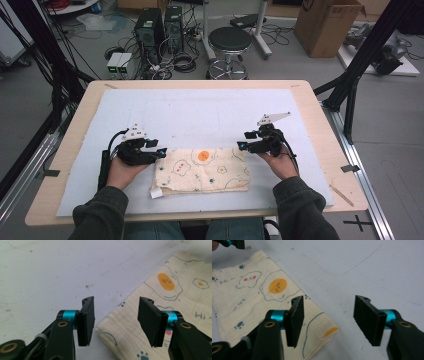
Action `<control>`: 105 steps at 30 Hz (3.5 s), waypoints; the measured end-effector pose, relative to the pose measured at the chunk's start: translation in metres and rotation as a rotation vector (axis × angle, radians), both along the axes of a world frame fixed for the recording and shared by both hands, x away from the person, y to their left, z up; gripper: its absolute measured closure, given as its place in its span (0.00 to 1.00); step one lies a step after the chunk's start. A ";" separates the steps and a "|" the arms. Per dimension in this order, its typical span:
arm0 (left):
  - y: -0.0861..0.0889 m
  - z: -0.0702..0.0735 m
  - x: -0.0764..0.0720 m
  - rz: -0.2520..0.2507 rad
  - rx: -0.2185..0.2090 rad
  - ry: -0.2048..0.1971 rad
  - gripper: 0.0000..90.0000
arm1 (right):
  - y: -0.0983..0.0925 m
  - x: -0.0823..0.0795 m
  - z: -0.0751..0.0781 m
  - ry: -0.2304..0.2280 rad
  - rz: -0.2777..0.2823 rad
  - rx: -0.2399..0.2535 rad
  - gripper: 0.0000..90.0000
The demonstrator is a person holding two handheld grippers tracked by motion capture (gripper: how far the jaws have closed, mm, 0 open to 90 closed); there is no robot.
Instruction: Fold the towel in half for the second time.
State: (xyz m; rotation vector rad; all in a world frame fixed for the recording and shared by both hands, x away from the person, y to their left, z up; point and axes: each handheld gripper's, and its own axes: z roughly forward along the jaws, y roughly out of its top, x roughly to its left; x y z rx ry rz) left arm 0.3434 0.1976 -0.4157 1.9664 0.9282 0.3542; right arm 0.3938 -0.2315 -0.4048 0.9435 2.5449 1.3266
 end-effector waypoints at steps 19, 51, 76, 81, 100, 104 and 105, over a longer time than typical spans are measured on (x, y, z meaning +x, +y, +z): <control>0.003 -0.016 0.016 0.018 0.022 0.098 0.61 | 0.007 0.016 -0.021 0.107 0.027 -0.069 0.71; -0.004 -0.022 0.016 -0.045 0.111 0.130 0.90 | 0.014 0.015 -0.027 0.134 0.077 -0.154 0.85; 0.000 -0.020 0.017 -0.014 0.090 0.121 0.93 | 0.013 0.018 -0.018 0.167 0.100 -0.083 0.93; 0.003 -0.015 0.018 0.018 0.069 0.099 0.93 | 0.015 0.026 -0.006 0.142 0.092 -0.091 0.93; 0.004 0.009 0.053 0.112 0.089 0.001 0.94 | 0.019 0.061 0.006 0.092 -0.044 -0.071 0.94; 0.002 0.005 0.056 0.122 0.096 0.006 0.94 | 0.023 0.065 -0.003 0.095 -0.053 -0.102 0.94; 0.002 0.005 0.057 0.124 0.094 0.005 0.94 | 0.022 0.066 -0.003 0.098 -0.061 -0.097 0.94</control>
